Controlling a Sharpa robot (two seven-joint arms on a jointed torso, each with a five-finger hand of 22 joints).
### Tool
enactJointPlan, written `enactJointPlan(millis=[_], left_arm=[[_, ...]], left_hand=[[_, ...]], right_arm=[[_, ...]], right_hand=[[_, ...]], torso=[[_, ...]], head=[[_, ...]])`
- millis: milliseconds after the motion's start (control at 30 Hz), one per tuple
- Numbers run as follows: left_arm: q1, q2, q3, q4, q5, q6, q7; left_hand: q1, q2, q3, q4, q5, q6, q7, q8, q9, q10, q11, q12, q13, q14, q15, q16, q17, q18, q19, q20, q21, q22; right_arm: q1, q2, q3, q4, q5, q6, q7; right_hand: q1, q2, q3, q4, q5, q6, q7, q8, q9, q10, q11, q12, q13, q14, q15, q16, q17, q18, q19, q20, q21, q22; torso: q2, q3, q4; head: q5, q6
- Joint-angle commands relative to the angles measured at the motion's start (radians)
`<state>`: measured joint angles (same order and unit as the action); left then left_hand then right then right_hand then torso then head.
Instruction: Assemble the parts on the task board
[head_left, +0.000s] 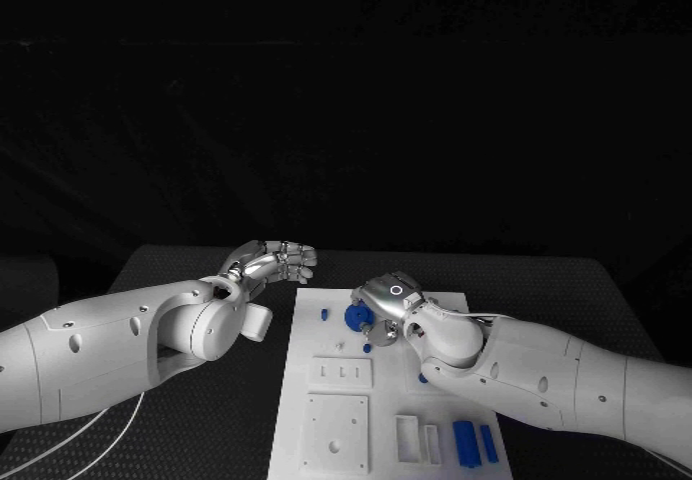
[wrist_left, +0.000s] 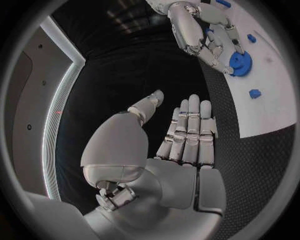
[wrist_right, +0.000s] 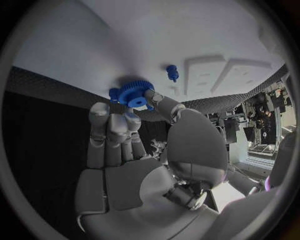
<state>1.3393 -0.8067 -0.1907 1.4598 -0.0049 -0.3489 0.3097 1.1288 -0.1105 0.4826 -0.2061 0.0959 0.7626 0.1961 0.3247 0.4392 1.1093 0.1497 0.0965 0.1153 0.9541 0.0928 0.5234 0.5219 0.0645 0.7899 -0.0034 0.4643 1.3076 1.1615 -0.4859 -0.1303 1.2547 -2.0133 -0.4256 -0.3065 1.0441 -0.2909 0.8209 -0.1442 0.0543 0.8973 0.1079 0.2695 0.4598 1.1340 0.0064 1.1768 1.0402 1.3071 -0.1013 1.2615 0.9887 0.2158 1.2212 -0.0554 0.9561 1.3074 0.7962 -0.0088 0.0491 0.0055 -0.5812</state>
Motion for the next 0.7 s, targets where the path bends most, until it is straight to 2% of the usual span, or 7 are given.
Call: enactJointPlan(millis=[33,100,167,300,400,500,700], left_arm=[[0.002,0.002,0.001,0.002,-0.002,0.006,0.008],[0.002,0.002,0.001,0.001,-0.002,0.006,0.008],[0.002,0.002,0.001,0.001,-0.002,0.006,0.008],[0.002,0.002,0.001,0.001,-0.002,0.006,0.008],[0.002,0.002,0.001,0.001,-0.002,0.006,0.008],[0.002,0.003,0.001,0.000,-0.002,0.006,0.008],[0.002,0.002,0.001,-0.001,-0.002,0.006,0.008]], left_hand=[[-0.009,0.003,0.000,-0.003,0.004,-0.002,0.005,-0.006,0.001,0.001,0.002,-0.004,0.000,-0.005,0.006,-0.006,0.001,0.010,-0.008,0.002,0.004,0.019],[-0.009,0.003,0.000,-0.003,0.004,-0.002,0.005,-0.006,0.001,0.001,0.002,-0.004,0.000,-0.005,0.006,-0.006,0.001,0.010,-0.008,0.002,0.004,0.019],[-0.009,0.003,0.000,-0.003,0.004,-0.002,0.005,-0.006,0.001,0.001,0.002,-0.004,0.000,-0.005,0.006,-0.006,0.001,0.010,-0.008,0.002,0.004,0.019],[-0.010,0.003,0.000,-0.003,0.004,-0.002,0.005,-0.006,0.001,0.001,0.002,-0.004,0.000,-0.005,0.006,-0.006,0.001,0.010,-0.008,0.002,0.004,0.019],[-0.010,0.003,0.000,-0.003,0.004,-0.002,0.005,-0.006,0.001,0.001,0.002,-0.005,0.000,-0.005,0.006,-0.006,0.001,0.009,-0.008,0.002,0.004,0.019],[-0.010,0.003,0.000,-0.003,0.004,-0.002,0.005,-0.006,0.001,0.001,0.002,-0.005,0.000,-0.005,0.006,-0.006,0.001,0.009,-0.008,0.002,0.004,0.019],[-0.011,0.003,0.000,-0.003,0.004,-0.002,0.005,-0.006,0.001,0.001,0.002,-0.005,0.000,-0.005,0.006,-0.006,0.001,0.009,-0.008,0.002,0.004,0.019]], right_arm=[[0.000,0.000,0.000,-0.002,0.020,0.031,0.006],[0.000,-0.001,0.000,-0.003,0.036,0.044,0.010],[0.000,-0.002,0.000,-0.004,0.045,0.055,0.013],[0.000,-0.003,0.000,-0.006,0.058,0.069,0.017],[0.000,-0.005,0.000,-0.009,0.065,0.074,0.019],[0.000,-0.007,0.000,-0.010,0.075,0.082,0.021],[0.000,-0.016,0.000,-0.010,0.079,0.082,0.022]], right_hand=[[0.002,-0.007,0.000,-0.007,-0.004,0.002,0.016,-0.007,-0.003,0.001,0.005,-0.006,-0.001,0.000,0.005,-0.003,0.002,0.046,-0.003,-0.002,-0.005,0.014],[0.008,-0.006,0.008,-0.009,0.001,-0.001,0.015,-0.008,-0.004,0.000,0.004,-0.007,-0.001,0.000,0.004,-0.005,0.002,0.046,-0.004,-0.002,-0.007,0.013],[0.017,-0.005,0.024,-0.011,0.033,-0.007,0.014,-0.011,-0.006,-0.001,0.003,-0.008,-0.001,0.000,0.003,-0.007,0.002,0.046,-0.004,-0.001,-0.009,0.013],[0.027,0.011,0.048,-0.035,0.266,-0.018,0.012,-0.012,-0.009,-0.002,-0.001,-0.009,0.000,0.002,0.001,-0.010,0.005,0.046,-0.002,0.002,-0.009,0.015],[0.023,0.031,0.056,-0.053,0.356,-0.020,0.010,-0.010,-0.009,-0.003,-0.001,-0.009,0.001,0.002,0.000,-0.012,0.007,0.046,-0.003,0.004,-0.008,0.016],[0.017,0.046,0.065,-0.067,0.400,-0.019,0.009,-0.007,-0.010,-0.002,-0.001,-0.010,0.001,0.003,-0.001,-0.013,0.009,0.046,-0.003,0.005,-0.009,0.016],[0.005,0.068,0.090,-0.084,0.451,-0.017,0.009,-0.004,-0.011,-0.002,-0.002,-0.010,0.002,0.004,-0.001,-0.015,0.012,0.046,-0.002,0.007,-0.008,0.016]], torso=[[0.000,-0.0004,-0.0001],[0.000,-0.0004,0.0001],[0.000,-0.0003,-0.0002],[0.000,0.0000,-0.0008],[0.000,0.0003,-0.0012],[0.000,0.0004,-0.0011],[0.000,0.0008,-0.0010]], head=[[0.000,-0.001],[-0.001,0.000],[0.000,-0.001],[0.001,-0.001],[0.001,-0.002],[0.001,-0.001],[0.001,-0.001]])
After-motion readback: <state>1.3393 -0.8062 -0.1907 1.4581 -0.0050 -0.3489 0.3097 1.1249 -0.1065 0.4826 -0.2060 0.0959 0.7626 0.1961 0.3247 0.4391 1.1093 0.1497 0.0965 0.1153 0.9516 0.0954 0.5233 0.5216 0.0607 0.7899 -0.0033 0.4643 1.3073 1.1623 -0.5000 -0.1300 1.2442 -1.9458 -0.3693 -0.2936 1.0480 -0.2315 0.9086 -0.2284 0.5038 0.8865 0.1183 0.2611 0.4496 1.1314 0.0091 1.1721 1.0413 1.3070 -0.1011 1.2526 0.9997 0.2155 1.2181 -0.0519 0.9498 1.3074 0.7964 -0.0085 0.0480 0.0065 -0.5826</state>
